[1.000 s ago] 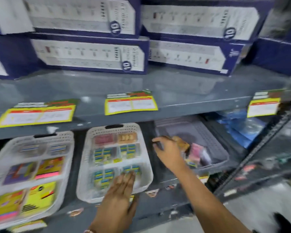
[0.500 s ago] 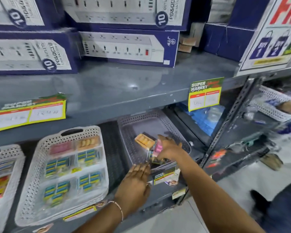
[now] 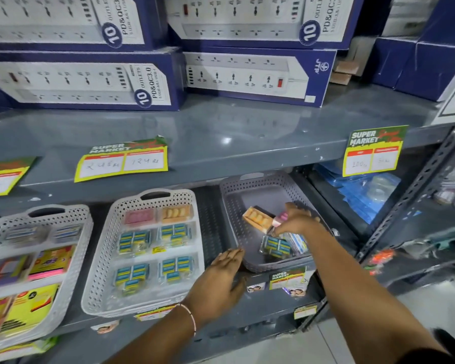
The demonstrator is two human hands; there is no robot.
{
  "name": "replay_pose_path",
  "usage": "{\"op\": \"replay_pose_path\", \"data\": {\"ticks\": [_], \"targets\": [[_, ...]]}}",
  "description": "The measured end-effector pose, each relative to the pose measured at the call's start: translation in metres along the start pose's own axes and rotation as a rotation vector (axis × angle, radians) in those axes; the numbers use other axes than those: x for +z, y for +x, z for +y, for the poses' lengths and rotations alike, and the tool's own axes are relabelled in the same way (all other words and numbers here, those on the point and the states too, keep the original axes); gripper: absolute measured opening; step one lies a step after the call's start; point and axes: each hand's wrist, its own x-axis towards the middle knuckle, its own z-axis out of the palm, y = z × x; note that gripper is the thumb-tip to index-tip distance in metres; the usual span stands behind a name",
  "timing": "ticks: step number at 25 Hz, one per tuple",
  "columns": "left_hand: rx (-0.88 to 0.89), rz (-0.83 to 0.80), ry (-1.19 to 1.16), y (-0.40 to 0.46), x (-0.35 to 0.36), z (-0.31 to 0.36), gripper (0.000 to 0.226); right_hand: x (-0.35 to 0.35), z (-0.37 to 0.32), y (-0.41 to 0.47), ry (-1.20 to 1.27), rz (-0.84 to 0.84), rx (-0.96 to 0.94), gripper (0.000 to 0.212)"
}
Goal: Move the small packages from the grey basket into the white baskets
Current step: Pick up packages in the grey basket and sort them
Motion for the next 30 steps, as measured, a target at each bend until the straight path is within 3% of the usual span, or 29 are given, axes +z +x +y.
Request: {"op": "replay_pose_path", "data": {"ticks": [2,4,7,10,12,15,21,24,26,28,30], "targets": [[-0.007,-0.004,-0.009,-0.007,-0.002,-0.004,0.062,0.001,0.001,0.008,-0.051,-0.002,0.026,0.103],[-0.03,0.011,-0.046,-0.007,-0.005,-0.004,0.062,0.006,0.008,0.018,0.079,-0.02,0.026,0.105],[-0.056,0.072,-0.122,-0.005,-0.012,-0.001,0.059,0.015,0.022,0.029,0.311,0.015,0.038,0.081],[-0.177,0.193,-0.311,-0.002,-0.021,0.001,0.045,0.012,0.004,0.004,0.278,0.254,0.012,0.077],[-0.337,0.266,-0.474,0.007,-0.031,-0.006,0.027,0.017,-0.025,-0.024,0.305,0.395,-0.114,0.086],[-0.505,0.387,-0.614,0.022,-0.055,-0.029,0.015,0.045,-0.082,-0.072,0.391,0.415,-0.414,0.094],[-0.59,0.158,-0.532,0.018,-0.116,-0.093,0.041,0.107,-0.185,-0.115,0.493,0.342,-0.689,0.096],[-0.628,0.001,-0.713,0.01,-0.138,-0.116,0.011,0.127,-0.215,-0.119,0.563,0.221,-0.682,0.126],[-0.586,-0.05,-0.61,0.011,-0.151,-0.14,0.022,0.14,-0.228,-0.119,0.555,0.158,-0.649,0.139],[-0.548,-0.093,-0.48,0.015,-0.158,-0.166,0.027,0.152,-0.227,-0.123,0.551,0.064,-0.604,0.125],[-0.541,-0.134,-0.423,0.021,-0.169,-0.181,0.015,0.163,-0.211,-0.135,0.436,-0.03,-0.598,0.076]]}}
